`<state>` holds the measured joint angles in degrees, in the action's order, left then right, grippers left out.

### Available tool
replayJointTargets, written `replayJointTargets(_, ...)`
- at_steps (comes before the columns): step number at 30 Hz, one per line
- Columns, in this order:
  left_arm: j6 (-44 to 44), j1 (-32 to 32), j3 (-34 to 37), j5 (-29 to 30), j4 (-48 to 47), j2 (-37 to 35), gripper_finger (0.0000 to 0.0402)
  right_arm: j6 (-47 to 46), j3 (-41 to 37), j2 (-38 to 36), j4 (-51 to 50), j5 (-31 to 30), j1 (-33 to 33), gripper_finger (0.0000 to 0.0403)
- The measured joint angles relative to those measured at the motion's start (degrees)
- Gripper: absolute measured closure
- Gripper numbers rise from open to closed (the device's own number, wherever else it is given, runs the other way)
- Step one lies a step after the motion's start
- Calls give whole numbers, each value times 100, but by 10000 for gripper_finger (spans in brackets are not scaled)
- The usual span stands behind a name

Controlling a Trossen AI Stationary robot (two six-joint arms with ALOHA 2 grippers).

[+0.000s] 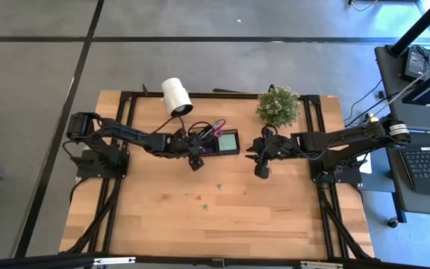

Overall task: Pick and place office supplies into organizer
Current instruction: Put the pink binder clip into the black desk organizer

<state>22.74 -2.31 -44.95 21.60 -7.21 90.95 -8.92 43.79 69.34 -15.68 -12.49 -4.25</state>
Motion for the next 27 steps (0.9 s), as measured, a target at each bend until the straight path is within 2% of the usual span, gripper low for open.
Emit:
replayJointTargets(6, 21, -17, 0, -52, 5, 158, 332, -4, 0, 0, 1, 0, 0, 296)
replayJointTargets(17, 201, -20, -2, -247, 10, 178, 280, 3, 0, 0, 0, 0, 2, 296)
replayJointTargets(21, 168, 5, -7, -760, 54, -11, 274, 10, 0, 0, 0, 0, 1, 296)
replayJointTargets(24, -232, 109, -7, -1352, 266, -226, 273, 25, 0, 0, 0, 0, 0, 296)
replayJointTargets(27, -694, 334, -13, -1591, 443, -455, 272, 29, 0, 0, 0, 0, 1, 296)
